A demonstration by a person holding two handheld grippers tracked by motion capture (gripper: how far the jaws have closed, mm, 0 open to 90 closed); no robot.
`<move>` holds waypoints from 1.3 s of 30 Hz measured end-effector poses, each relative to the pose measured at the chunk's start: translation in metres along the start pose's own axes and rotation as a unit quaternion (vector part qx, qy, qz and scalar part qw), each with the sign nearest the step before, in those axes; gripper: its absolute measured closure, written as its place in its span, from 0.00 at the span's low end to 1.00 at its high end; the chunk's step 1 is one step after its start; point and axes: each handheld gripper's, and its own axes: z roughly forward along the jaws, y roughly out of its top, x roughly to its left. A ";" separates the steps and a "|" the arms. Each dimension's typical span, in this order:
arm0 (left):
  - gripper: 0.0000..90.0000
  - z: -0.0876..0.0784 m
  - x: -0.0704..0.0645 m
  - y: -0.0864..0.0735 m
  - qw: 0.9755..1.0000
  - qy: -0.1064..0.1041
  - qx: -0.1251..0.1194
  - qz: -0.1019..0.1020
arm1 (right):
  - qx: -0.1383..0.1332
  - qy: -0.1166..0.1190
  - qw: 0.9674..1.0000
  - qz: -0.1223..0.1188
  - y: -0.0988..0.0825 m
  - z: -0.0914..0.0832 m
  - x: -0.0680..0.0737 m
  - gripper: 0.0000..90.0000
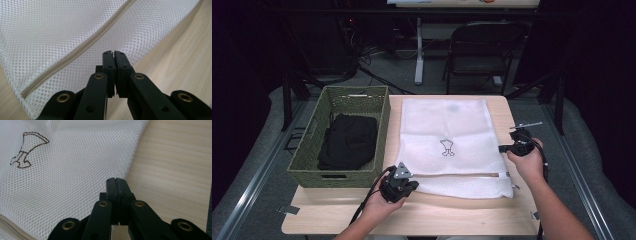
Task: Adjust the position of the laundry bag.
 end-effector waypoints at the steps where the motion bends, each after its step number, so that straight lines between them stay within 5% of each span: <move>1: 0.98 -0.001 -0.001 0.000 1.000 0.002 -0.003 -0.002 | -0.001 0.001 1.000 -0.002 0.000 -0.001 0.000 1.00; 27: 0.98 -0.026 -0.024 -0.022 1.000 -0.002 0.000 0.001 | -0.001 0.026 0.998 -0.062 -0.023 -0.037 0.027 1.00; 39: 0.98 -0.025 -0.034 -0.030 1.000 -0.009 0.014 0.007 | -0.002 0.033 0.997 -0.064 -0.034 -0.039 0.029 1.00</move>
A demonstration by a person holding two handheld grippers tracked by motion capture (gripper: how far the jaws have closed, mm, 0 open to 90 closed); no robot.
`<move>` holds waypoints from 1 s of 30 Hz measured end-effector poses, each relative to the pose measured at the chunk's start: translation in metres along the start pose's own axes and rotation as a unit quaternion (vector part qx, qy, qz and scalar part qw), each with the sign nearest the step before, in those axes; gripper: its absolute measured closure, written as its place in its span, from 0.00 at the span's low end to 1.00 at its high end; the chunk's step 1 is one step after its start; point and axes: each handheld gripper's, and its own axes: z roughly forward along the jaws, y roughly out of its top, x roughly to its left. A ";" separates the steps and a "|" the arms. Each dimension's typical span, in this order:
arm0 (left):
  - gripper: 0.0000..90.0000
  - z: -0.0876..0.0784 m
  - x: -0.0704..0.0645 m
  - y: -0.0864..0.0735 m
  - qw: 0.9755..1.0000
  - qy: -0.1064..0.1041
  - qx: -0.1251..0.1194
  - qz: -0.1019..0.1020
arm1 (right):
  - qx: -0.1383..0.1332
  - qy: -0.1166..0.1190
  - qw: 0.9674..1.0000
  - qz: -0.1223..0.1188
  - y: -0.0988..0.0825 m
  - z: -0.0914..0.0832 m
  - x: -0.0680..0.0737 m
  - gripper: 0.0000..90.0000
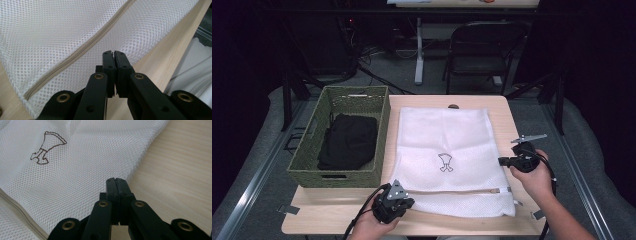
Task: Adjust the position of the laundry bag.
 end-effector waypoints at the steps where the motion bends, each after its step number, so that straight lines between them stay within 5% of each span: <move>1: 0.98 0.000 0.000 -0.001 1.000 0.000 -0.001 0.002 | 0.000 0.000 1.000 0.000 0.000 0.000 0.000 1.00; 30: 0.97 0.020 -0.007 -0.022 1.000 -0.019 0.024 -0.003 | 0.016 0.000 1.000 0.009 -0.027 0.016 -0.003 0.99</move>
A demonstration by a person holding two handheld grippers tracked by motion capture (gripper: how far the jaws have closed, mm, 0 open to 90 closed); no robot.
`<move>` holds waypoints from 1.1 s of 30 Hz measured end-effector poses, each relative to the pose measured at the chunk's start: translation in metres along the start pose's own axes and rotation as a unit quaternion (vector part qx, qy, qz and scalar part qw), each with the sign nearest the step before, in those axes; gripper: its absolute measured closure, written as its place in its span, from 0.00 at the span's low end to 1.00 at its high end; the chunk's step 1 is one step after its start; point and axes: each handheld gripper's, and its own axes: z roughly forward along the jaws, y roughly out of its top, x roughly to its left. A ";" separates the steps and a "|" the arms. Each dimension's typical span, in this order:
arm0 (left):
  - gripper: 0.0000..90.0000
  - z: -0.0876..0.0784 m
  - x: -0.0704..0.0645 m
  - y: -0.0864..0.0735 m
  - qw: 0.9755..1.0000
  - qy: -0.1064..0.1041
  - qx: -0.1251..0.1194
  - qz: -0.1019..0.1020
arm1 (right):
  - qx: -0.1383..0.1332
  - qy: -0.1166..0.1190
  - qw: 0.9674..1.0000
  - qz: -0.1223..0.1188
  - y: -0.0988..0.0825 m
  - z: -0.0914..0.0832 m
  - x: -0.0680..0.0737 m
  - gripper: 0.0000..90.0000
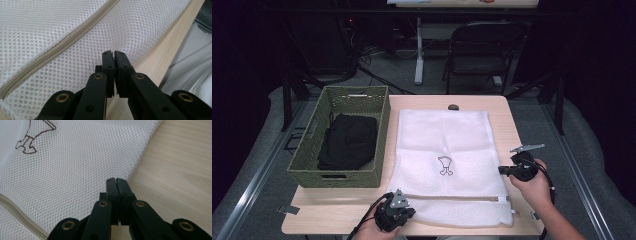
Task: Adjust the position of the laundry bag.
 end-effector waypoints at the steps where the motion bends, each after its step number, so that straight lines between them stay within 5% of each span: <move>1: 0.97 0.000 0.001 0.000 1.000 -0.001 0.000 0.000 | 0.000 0.000 1.000 0.000 0.000 0.000 0.000 0.99; 8: 0.93 0.001 0.002 -0.001 1.000 -0.002 -0.001 -0.005 | 0.003 -0.002 1.000 0.002 -0.002 0.003 -0.001 0.96; 17: 0.73 -0.005 0.008 0.000 0.999 -0.019 -0.023 -0.030 | -0.005 -0.006 1.000 0.001 -0.003 0.000 0.000 0.84; 33: 0.59 -0.024 0.025 0.009 0.997 -0.002 -0.063 -0.055 | -0.038 -0.027 0.999 -0.028 -0.024 -0.029 0.017 0.65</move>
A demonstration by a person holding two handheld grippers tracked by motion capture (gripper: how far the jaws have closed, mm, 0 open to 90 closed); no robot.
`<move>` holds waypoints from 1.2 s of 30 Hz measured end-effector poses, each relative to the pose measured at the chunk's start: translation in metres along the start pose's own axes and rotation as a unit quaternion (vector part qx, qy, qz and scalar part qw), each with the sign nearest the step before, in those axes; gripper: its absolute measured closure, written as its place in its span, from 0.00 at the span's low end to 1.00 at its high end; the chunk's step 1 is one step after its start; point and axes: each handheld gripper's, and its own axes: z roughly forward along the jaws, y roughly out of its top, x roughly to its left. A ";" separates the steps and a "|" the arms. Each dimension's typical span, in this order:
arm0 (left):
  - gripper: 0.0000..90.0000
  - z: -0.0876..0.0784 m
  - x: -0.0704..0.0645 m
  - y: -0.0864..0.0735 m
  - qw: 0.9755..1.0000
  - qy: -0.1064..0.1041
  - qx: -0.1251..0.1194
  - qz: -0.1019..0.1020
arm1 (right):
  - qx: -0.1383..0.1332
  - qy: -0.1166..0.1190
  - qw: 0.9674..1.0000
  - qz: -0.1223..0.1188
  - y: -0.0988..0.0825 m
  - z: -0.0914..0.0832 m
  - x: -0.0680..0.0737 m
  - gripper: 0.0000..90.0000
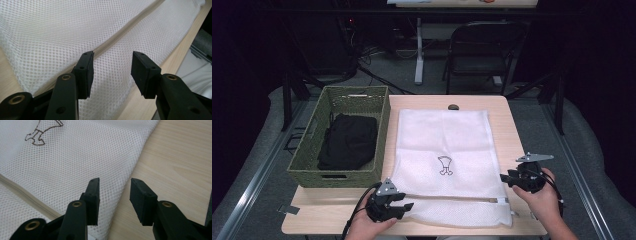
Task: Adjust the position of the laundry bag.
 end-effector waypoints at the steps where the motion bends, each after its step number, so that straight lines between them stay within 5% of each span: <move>1: 0.59 -0.001 0.001 0.001 1.000 -0.001 0.000 -0.002 | -0.006 0.002 1.000 -0.001 -0.001 -0.002 0.002 0.65; 11: 0.57 -0.005 0.005 0.015 1.000 0.010 -0.009 0.009 | -0.019 0.009 1.000 -0.006 -0.010 -0.014 0.021 0.62; 21: 0.59 0.008 0.003 0.030 1.000 0.007 0.003 0.019 | -0.018 0.023 1.000 -0.010 -0.022 -0.004 0.048 0.58; 32: 0.60 0.021 0.000 0.042 1.000 0.004 -0.001 0.005 | -0.018 0.020 1.000 -0.015 -0.035 -0.001 0.050 0.58; 36: 0.61 0.027 -0.001 0.046 1.000 0.001 0.000 0.000 | -0.018 0.001 0.999 -0.029 -0.035 -0.001 0.051 0.59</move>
